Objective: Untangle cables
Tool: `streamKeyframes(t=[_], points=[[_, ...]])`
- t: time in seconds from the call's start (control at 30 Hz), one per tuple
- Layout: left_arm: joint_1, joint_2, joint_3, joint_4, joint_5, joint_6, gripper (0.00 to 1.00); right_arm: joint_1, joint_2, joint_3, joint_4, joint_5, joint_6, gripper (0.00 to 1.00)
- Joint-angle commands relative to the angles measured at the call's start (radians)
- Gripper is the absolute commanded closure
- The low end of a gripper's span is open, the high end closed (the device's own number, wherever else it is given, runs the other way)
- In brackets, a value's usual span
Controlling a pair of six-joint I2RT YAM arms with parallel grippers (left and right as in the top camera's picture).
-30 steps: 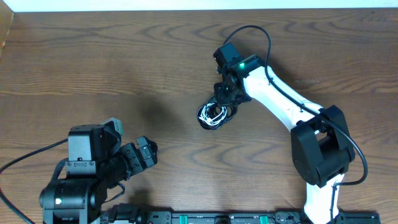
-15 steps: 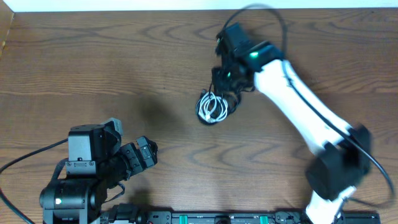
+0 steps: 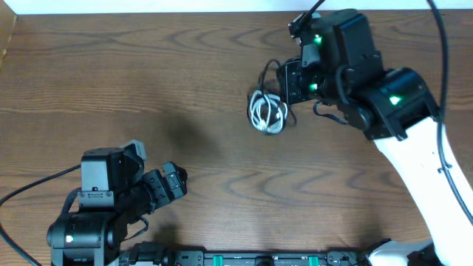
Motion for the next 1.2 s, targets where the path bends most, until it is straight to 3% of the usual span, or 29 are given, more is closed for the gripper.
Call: streamKeyframes(t=[0.0, 0.13, 0.27, 0.4, 0.5, 0.6, 0.73, 0.83, 0.9, 0.97, 1.07, 1.17], points=[[0.004, 0.0, 0.001, 0.001, -0.01, 0.017, 0.02, -0.006, 0.047, -0.032, -0.058, 0.256, 0.156, 0.99], [0.004, 0.0, 0.001, 0.001, -0.01, 0.017, 0.02, -0.006, 0.098, -0.047, -0.108, 0.273, 0.32, 0.98], [0.004, 0.0, 0.001, 0.001, -0.01, 0.017, 0.02, -0.006, 0.11, -0.047, -0.015, -0.091, 0.317, 0.99], [0.004, 0.0, 0.001, 0.001, -0.01, 0.017, 0.02, -0.007, 0.097, -0.045, 0.202, -0.51, 0.248, 0.99], [0.004, 0.0, 0.001, 0.001, -0.01, 0.017, 0.02, -0.008, 0.078, -0.045, 0.302, -0.625, 0.243, 0.98], [0.004, 0.0, 0.001, 0.001, -0.01, 0.017, 0.02, -0.007, 0.061, -0.045, 0.259, -0.459, 0.239, 0.98], [0.004, 0.0, 0.001, 0.001, -0.01, 0.017, 0.02, 0.028, 0.071, -0.054, 0.019, 0.225, 0.286, 0.98], [0.004, 0.0, 0.001, 0.001, -0.01, 0.017, 0.02, 0.051, 0.092, -0.064, -0.161, 0.53, 0.457, 0.98], [0.004, 0.0, 0.001, 0.001, -0.01, 0.017, 0.02, 0.052, 0.095, -0.064, -0.186, 0.476, 0.49, 0.99], [0.004, 0.0, 0.001, 0.001, -0.01, 0.017, 0.02, 0.052, 0.088, -0.063, -0.157, 0.29, 0.468, 0.99], [0.004, 0.0, 0.001, 0.001, -0.01, 0.017, 0.02, 0.051, 0.078, -0.063, -0.061, 0.026, 0.308, 0.99], [0.004, 0.0, 0.001, 0.001, -0.01, 0.017, 0.02, 0.051, 0.075, -0.063, -0.006, -0.014, 0.211, 0.99]])
